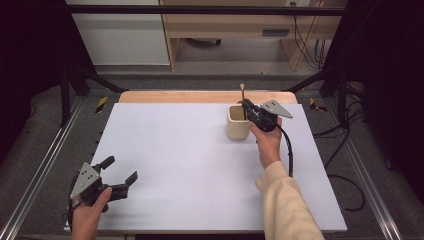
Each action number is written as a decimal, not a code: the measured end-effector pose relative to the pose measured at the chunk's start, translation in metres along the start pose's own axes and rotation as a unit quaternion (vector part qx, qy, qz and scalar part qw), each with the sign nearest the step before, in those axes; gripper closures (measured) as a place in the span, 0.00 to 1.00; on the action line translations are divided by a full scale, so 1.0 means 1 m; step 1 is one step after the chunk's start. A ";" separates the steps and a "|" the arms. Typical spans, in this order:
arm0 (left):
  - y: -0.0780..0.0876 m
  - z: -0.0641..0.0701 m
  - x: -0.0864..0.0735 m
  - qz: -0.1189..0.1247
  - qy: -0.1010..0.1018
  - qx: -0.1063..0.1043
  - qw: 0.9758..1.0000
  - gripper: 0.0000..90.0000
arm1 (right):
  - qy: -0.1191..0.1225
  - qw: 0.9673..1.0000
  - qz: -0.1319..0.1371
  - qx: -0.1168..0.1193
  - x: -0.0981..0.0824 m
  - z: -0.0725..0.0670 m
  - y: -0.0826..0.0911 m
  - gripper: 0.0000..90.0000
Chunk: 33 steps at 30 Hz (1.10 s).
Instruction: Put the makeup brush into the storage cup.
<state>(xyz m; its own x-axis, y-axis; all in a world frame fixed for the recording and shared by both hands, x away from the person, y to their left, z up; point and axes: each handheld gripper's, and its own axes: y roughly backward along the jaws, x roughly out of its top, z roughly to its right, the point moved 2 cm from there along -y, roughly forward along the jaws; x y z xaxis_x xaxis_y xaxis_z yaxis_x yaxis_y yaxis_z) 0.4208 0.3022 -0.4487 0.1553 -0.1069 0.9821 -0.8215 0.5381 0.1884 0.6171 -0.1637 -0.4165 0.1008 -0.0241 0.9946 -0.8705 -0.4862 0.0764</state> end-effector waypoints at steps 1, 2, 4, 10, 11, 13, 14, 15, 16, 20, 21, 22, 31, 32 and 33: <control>0.000 0.000 0.000 0.000 0.000 0.000 1.000 0.01 | 0.001 1.000 -0.002 0.001 0.000 0.000 0.000 0.92; 0.000 0.000 0.000 -0.001 -0.001 0.000 1.000 0.01 | 0.002 1.000 -0.001 0.001 0.001 -0.001 0.001 0.92; 0.000 0.000 0.000 0.000 -0.001 0.000 1.000 0.01 | 0.002 1.000 -0.001 0.001 0.001 -0.001 0.001 0.92; 0.000 0.000 0.000 0.000 -0.001 0.000 1.000 0.01 | -0.009 1.000 -0.011 0.004 -0.001 -0.004 0.006 0.86; -0.001 0.000 0.000 0.000 -0.001 0.000 1.000 0.01 | -0.007 1.000 -0.011 0.005 0.000 -0.004 0.008 0.82; -0.001 0.001 0.000 0.000 -0.003 -0.001 1.000 0.01 | -0.007 1.000 -0.014 0.008 0.001 -0.007 0.013 0.73; -0.001 0.001 0.000 -0.001 -0.004 -0.001 1.000 0.01 | -0.007 1.000 -0.015 0.011 0.003 -0.008 0.017 0.72; -0.001 0.001 0.000 -0.001 -0.005 -0.001 1.000 0.01 | -0.003 1.000 -0.015 0.014 0.004 -0.009 0.020 0.71; -0.001 0.001 0.000 -0.001 -0.005 -0.001 1.000 0.01 | 0.001 1.000 -0.014 0.016 0.006 -0.011 0.024 0.70; -0.002 0.001 0.000 -0.003 -0.007 0.000 1.000 0.01 | 0.013 0.999 -0.013 0.027 0.010 -0.016 0.036 0.67; -0.002 0.001 0.000 -0.003 -0.006 0.000 1.000 0.01 | 0.020 0.999 -0.013 0.029 0.011 -0.018 0.039 0.67; -0.002 0.001 0.000 -0.002 -0.007 0.000 1.000 0.01 | 0.025 0.999 -0.015 0.029 0.011 -0.020 0.042 0.67; -0.002 0.001 -0.001 -0.008 -0.007 0.003 1.000 0.01 | 0.042 0.998 -0.028 0.027 0.013 -0.035 0.060 0.66; -0.002 0.001 -0.002 -0.008 -0.006 0.003 1.000 0.01 | 0.043 0.998 -0.028 0.026 0.012 -0.036 0.061 0.66; -0.002 0.000 -0.002 -0.008 -0.004 0.003 1.000 0.01 | 0.041 0.998 -0.028 0.026 0.012 -0.037 0.062 0.65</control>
<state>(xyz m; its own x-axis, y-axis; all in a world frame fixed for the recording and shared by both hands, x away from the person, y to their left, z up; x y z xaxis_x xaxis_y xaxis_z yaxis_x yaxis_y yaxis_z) 0.4220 0.3009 -0.4511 0.1641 -0.1218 0.9789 -0.8222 0.5314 0.2040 0.5465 -0.1618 -0.3975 0.1080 0.0750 0.9913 -0.8377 -0.5301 0.1314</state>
